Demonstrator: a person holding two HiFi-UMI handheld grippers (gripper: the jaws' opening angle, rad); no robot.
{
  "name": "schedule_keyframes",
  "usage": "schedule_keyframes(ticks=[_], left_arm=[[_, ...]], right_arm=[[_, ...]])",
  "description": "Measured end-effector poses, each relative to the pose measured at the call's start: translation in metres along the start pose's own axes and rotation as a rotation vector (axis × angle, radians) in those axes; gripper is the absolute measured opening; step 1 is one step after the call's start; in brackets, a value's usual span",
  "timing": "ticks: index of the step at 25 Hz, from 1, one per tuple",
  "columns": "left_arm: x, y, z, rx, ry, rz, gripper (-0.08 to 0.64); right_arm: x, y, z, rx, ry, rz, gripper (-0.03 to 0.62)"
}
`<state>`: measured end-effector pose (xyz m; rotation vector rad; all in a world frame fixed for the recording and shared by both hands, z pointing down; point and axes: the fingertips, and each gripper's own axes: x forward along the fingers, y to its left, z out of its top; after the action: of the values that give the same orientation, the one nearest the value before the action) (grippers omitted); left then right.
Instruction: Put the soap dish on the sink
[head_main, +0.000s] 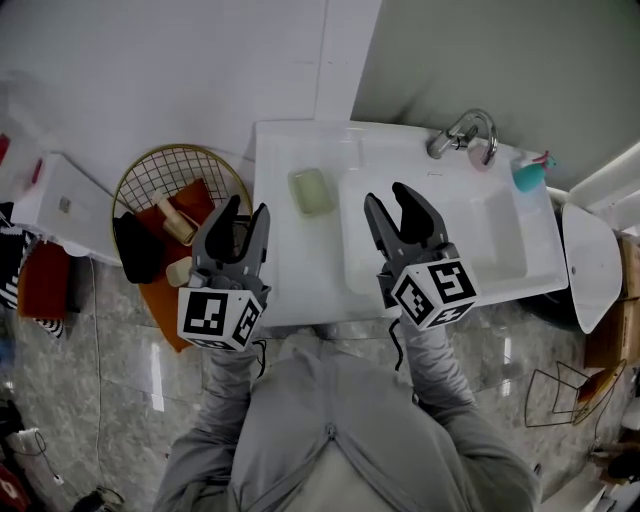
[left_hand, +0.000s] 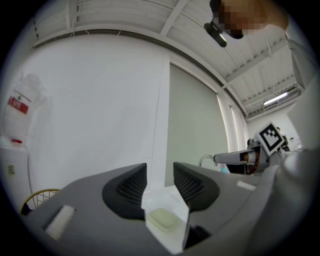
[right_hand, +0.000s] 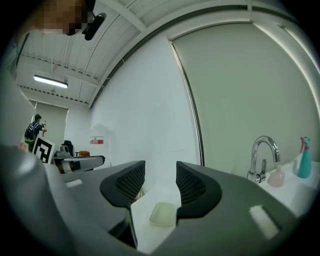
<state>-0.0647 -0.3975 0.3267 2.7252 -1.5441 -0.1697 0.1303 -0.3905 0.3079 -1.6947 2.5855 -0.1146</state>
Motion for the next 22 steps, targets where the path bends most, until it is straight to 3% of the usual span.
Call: schedule_keyframes(ticks=[22], left_arm=[[-0.024,-0.032,0.015,0.025,-0.01,0.045,0.176]], right_arm=[[-0.041,-0.001,0.009,-0.038,-0.04,0.011,0.184]])
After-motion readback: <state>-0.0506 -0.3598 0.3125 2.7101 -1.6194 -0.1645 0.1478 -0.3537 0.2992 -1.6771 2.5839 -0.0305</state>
